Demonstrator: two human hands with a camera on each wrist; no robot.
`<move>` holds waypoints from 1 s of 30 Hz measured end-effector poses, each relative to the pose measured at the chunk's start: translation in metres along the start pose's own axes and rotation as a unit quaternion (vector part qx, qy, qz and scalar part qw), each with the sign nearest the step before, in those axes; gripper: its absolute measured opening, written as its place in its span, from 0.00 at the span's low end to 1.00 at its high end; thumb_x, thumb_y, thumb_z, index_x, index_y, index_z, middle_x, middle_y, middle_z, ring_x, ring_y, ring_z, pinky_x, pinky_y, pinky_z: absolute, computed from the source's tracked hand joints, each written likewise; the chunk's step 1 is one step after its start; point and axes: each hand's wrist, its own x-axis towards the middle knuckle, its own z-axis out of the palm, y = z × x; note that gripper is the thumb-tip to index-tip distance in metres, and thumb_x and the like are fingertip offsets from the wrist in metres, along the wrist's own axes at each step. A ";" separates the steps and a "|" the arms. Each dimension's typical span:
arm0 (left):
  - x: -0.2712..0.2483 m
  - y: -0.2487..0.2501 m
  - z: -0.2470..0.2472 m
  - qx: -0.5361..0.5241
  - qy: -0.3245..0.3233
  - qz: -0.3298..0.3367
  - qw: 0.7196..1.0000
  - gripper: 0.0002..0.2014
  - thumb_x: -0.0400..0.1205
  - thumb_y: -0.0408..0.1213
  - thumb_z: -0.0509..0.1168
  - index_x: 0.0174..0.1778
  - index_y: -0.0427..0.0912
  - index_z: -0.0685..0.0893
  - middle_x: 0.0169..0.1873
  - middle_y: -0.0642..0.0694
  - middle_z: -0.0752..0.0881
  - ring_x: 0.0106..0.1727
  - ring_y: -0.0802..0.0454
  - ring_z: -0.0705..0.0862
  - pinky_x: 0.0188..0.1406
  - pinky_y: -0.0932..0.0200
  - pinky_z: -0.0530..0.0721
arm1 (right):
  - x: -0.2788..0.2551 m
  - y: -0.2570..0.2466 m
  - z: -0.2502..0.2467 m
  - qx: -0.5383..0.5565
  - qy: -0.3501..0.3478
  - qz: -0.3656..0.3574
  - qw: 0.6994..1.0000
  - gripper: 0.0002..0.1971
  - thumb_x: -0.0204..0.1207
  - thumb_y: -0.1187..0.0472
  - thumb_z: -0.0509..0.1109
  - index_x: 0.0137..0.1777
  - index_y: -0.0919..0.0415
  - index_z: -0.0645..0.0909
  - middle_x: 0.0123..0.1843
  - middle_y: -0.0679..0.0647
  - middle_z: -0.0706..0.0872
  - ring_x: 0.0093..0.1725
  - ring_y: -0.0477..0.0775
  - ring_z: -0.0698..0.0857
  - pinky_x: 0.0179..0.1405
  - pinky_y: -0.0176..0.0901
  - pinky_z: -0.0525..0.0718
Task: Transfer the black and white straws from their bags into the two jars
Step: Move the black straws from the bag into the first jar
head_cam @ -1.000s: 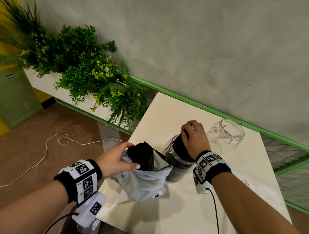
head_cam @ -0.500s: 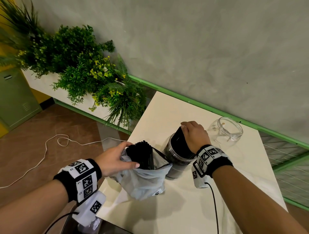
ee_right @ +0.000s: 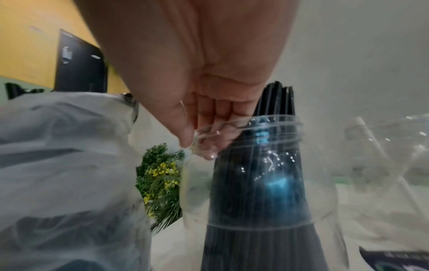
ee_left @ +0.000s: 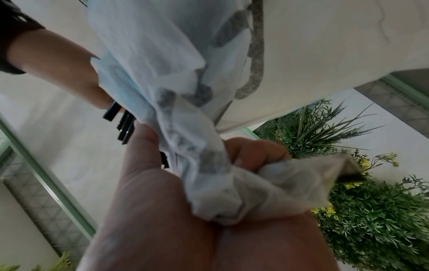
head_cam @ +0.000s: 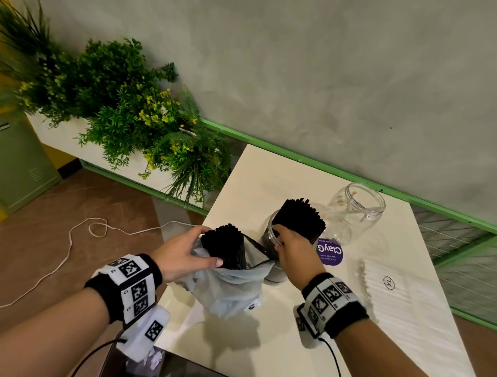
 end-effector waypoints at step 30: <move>-0.016 0.004 0.017 -0.067 0.028 0.014 0.997 0.40 0.56 0.75 0.69 0.61 0.59 0.71 0.55 0.65 0.82 0.56 0.81 0.78 0.52 0.82 0.74 | -0.016 -0.052 0.033 0.186 -0.056 -0.016 0.981 0.36 0.65 0.49 0.82 0.71 0.58 0.74 0.60 0.53 0.74 0.60 0.50 0.76 0.63 0.35 0.73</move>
